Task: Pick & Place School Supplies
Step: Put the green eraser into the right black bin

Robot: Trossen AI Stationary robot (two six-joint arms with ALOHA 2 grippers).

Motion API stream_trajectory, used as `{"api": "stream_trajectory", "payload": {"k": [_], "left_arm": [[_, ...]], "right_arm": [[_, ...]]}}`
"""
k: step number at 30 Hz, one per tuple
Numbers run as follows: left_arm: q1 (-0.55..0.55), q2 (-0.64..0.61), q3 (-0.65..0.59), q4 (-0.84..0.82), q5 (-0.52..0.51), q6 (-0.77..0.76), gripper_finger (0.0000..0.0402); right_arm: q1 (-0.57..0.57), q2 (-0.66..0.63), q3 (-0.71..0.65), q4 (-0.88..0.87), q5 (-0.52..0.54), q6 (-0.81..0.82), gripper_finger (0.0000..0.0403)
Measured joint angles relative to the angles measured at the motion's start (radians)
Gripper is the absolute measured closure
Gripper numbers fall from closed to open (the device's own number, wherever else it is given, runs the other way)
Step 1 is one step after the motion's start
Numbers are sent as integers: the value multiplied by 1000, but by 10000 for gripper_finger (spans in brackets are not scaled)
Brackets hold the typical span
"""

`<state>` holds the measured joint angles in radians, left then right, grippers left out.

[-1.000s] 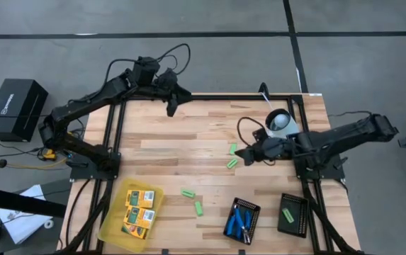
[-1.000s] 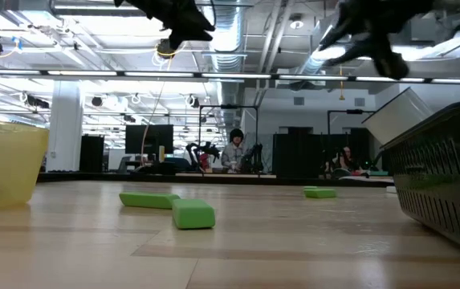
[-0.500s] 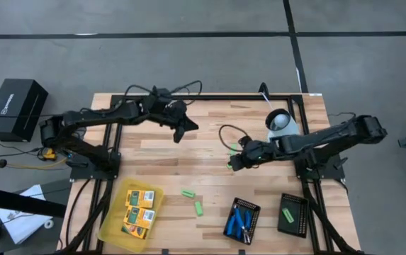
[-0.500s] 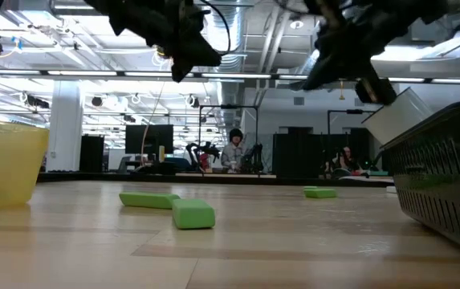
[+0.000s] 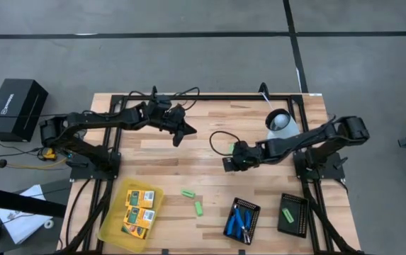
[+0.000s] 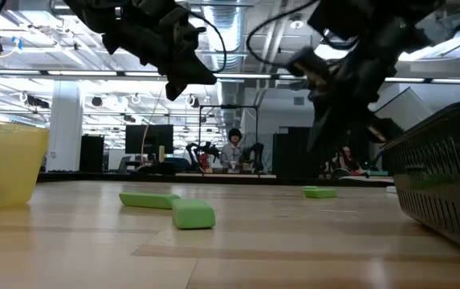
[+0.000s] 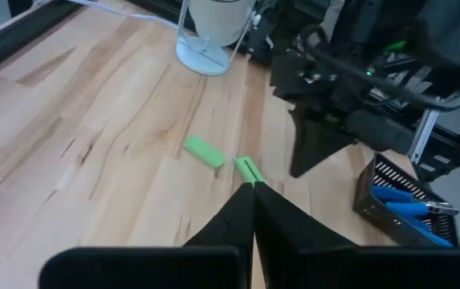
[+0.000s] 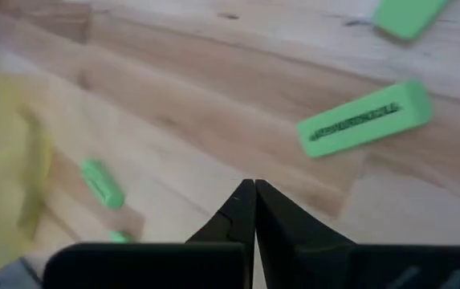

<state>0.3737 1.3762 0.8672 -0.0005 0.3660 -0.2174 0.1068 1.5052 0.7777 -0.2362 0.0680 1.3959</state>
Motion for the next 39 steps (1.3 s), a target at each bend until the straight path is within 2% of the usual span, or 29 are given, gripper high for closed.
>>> {"api": "stream_trajectory", "payload": {"k": [11,39], "left_arm": [[0,-1,-19,19,0,1,401],[0,-1,-19,21,1,2,400]], "right_arm": [[-44,73,1,-32,9,21,403],[-58,72,-17,-66,16,11,403]]}}
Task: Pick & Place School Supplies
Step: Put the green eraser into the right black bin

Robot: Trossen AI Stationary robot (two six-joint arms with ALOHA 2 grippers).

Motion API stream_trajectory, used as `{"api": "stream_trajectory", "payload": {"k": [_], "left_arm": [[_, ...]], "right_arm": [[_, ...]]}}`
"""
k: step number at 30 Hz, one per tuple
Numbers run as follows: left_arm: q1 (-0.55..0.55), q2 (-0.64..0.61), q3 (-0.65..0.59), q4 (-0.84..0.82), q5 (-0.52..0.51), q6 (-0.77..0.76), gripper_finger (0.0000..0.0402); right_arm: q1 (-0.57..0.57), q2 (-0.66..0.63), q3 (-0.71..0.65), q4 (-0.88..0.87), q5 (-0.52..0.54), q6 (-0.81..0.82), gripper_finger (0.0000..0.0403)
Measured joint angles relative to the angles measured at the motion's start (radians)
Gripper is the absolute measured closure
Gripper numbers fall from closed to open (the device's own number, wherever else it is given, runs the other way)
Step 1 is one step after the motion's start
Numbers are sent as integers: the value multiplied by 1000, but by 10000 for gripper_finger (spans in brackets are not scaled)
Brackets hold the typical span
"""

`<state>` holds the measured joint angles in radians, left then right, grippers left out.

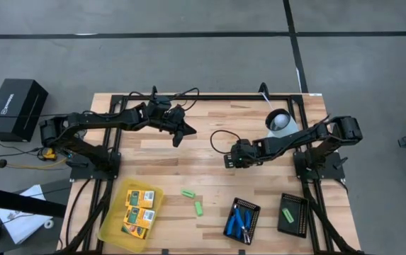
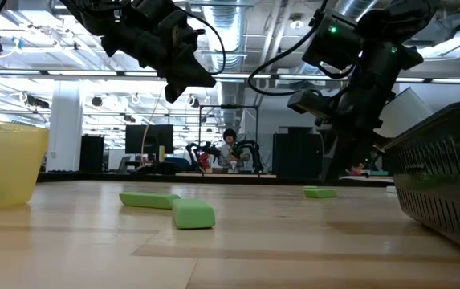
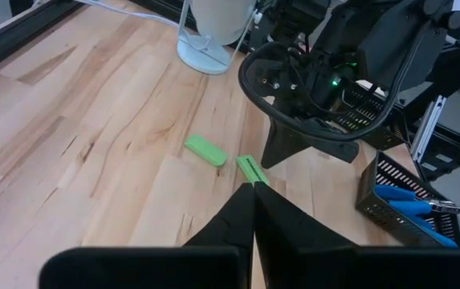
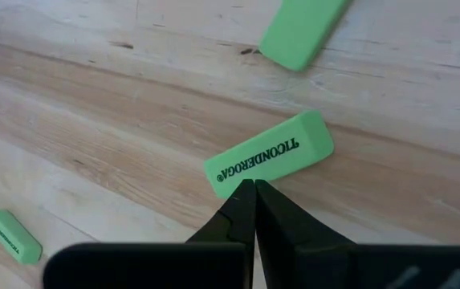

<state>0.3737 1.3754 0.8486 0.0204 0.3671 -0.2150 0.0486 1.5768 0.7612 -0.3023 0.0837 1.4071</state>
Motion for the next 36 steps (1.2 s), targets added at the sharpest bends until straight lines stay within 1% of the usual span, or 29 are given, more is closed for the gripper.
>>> {"api": "stream_trajectory", "payload": {"k": [12,16,26,31,36], "left_arm": [[0,0,0,-2,0,0,400],[0,0,0,-2,0,0,401],[0,0,0,-2,0,0,400],[0,0,0,-1,1,1,400],[0,-1,-25,-4,5,1,400]], "right_arm": [[0,0,0,-2,3,0,403],[-2,0,0,-5,18,0,403],[-28,2,0,-5,22,-16,403],[-28,62,4,52,-12,-19,403],[-17,92,3,112,-16,1,403]]}}
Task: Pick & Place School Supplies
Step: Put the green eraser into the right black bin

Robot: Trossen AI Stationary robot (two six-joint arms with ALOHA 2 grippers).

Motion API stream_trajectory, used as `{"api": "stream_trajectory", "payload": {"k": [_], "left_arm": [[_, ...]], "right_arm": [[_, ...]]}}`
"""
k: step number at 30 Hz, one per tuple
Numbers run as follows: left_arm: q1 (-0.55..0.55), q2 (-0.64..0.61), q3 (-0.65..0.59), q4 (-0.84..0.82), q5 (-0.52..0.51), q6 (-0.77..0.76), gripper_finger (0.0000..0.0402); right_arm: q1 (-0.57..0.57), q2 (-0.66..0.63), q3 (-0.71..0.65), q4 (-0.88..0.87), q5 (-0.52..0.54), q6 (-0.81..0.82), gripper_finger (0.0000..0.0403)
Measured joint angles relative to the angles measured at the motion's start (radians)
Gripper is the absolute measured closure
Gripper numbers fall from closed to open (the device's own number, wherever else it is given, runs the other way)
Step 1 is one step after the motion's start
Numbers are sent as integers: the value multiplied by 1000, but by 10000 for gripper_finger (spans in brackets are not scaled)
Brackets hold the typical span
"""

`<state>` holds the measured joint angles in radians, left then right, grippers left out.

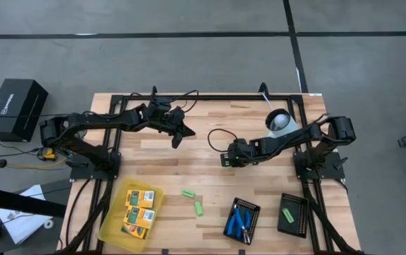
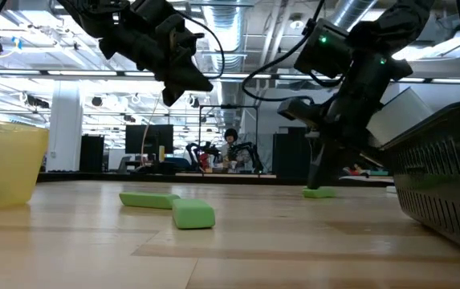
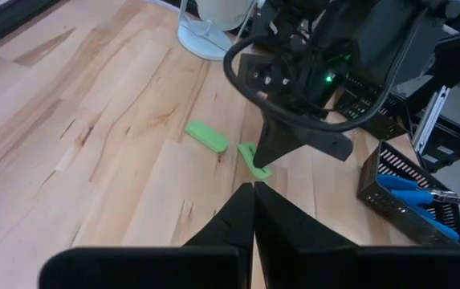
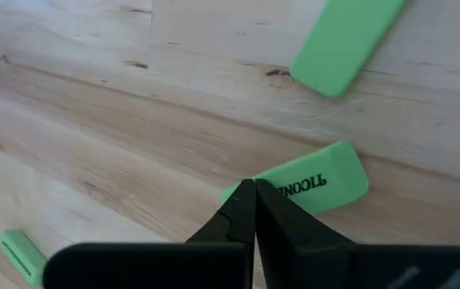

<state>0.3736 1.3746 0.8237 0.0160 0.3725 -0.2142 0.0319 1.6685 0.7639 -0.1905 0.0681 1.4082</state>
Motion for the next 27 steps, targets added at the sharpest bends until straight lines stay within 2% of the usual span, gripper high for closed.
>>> {"api": "stream_trajectory", "payload": {"k": [13,27], "left_arm": [[0,0,-30,13,0,-3,401],[0,0,-30,30,0,-4,401]], "right_arm": [[-32,-59,-5,-57,-7,-47,403],[-61,-58,-4,-44,-17,-88,403]]}}
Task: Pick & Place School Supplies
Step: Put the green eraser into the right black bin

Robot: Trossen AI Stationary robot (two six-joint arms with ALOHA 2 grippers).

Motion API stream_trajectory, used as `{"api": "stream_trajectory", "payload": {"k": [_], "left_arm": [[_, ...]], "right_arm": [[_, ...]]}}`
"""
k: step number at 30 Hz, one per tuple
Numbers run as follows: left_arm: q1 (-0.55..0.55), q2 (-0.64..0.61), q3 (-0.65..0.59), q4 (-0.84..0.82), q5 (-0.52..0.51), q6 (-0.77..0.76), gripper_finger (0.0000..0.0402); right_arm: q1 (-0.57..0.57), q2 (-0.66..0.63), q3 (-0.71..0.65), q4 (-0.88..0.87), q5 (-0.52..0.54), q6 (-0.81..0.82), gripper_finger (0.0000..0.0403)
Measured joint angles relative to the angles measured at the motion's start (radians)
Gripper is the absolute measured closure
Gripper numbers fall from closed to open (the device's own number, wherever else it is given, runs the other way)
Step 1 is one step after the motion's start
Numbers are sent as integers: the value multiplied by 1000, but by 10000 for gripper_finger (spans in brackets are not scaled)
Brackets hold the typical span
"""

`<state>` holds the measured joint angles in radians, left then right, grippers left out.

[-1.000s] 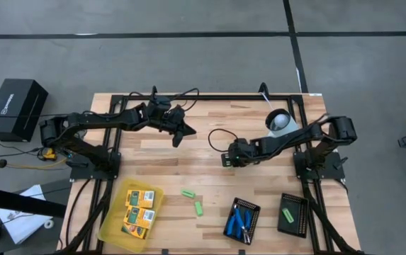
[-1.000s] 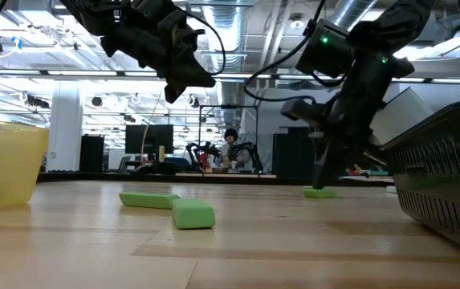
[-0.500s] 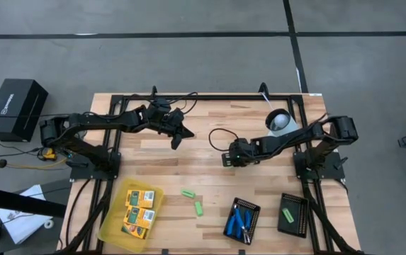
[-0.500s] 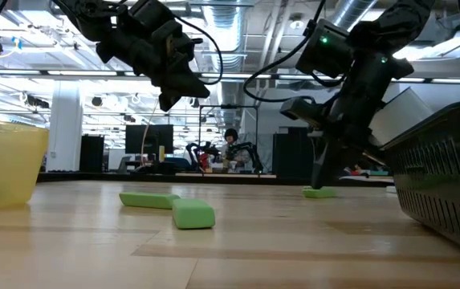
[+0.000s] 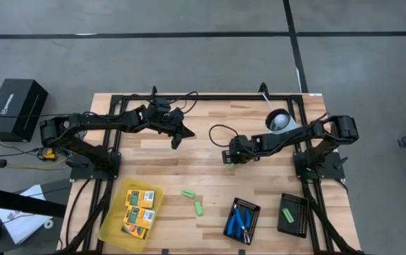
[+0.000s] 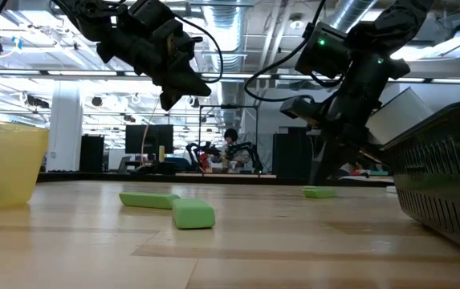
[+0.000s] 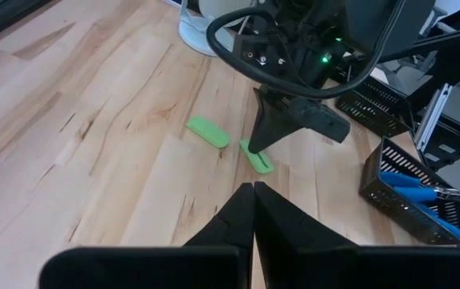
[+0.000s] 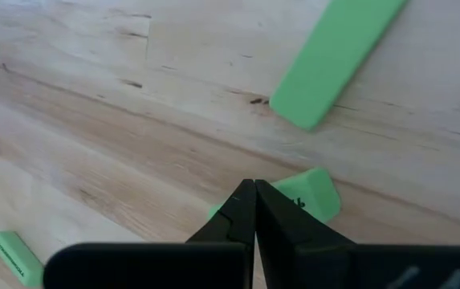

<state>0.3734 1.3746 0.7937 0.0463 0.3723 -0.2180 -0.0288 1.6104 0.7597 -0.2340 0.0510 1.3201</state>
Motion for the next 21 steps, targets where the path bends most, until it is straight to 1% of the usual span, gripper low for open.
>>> {"api": "stream_trajectory", "payload": {"k": [7,17,21], "left_arm": [[0,0,0,0,0,0,401],[0,0,0,0,-1,0,401],[0,0,-1,-1,0,0,401]], "right_arm": [[0,-1,0,1,-24,-20,403],[0,-1,1,-2,-26,-22,403],[-1,26,4,15,-46,-22,403]]}}
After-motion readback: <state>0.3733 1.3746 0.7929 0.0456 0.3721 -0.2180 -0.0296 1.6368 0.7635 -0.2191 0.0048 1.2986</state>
